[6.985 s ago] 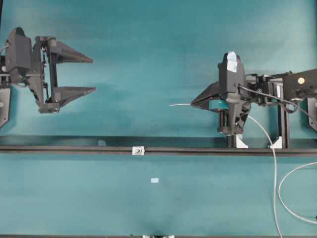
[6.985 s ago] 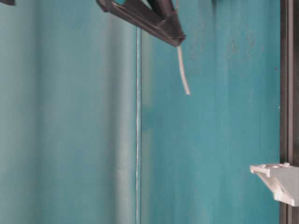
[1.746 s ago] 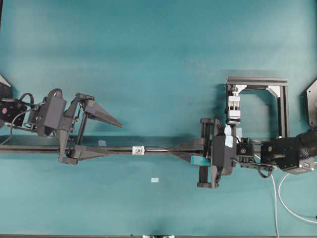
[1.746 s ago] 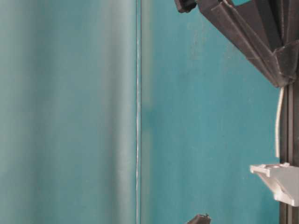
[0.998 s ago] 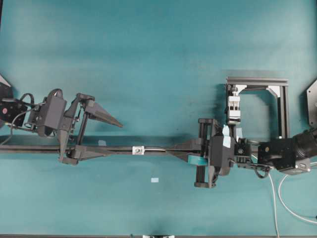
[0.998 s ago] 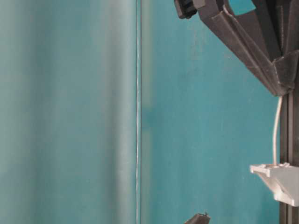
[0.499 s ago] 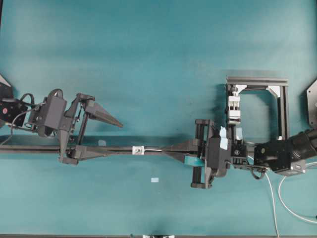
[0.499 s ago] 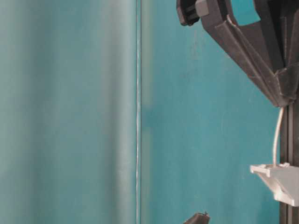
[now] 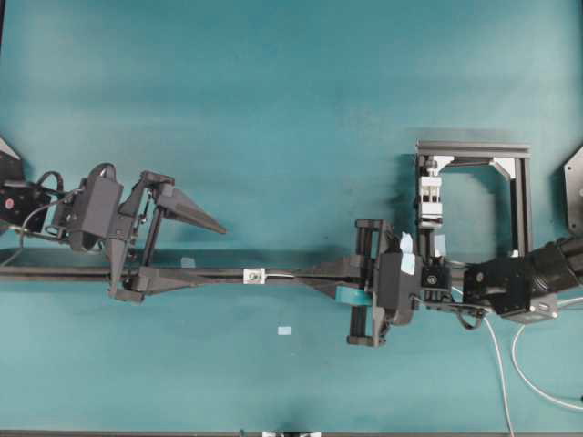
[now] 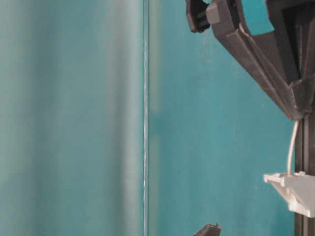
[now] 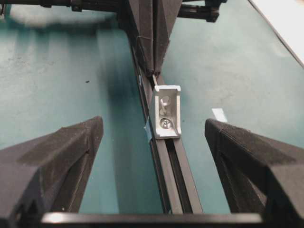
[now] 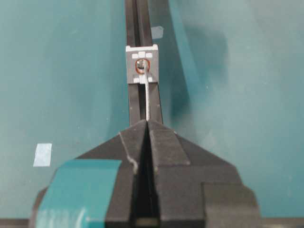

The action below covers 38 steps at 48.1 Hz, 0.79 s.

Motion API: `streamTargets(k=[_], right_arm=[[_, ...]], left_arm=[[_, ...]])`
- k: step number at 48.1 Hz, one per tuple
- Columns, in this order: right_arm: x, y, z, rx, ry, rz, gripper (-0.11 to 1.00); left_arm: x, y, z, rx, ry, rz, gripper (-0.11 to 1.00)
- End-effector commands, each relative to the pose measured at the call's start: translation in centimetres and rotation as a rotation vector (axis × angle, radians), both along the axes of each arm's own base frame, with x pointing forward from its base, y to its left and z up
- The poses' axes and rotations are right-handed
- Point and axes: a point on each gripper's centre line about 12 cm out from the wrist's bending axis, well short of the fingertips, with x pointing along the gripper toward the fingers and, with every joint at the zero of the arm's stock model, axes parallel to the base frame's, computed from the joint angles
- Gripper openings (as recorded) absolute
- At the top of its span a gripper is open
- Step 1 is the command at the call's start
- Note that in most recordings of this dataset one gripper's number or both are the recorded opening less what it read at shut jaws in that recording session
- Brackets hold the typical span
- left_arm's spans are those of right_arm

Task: Insert the wire into the hole on the left side and pull it with the left arm.
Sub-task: 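Push the wire tip leftward through the bracket hole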

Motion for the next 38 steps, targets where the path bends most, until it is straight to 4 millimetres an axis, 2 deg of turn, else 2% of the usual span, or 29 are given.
streamTargets(k=[1, 38], right_arm=[[0.7, 0.1, 0.8, 0.007, -0.031, -0.002, 0.06], [2.3, -0.1, 1.1, 0.002, -0.056, 0.006, 0.06]], left_arm=[[0.3, -0.2, 0.5, -0.004, -0.021, -0.002, 0.80], [1.5, -0.6, 0.0, -0.008, 0.069, -0.002, 0.80]])
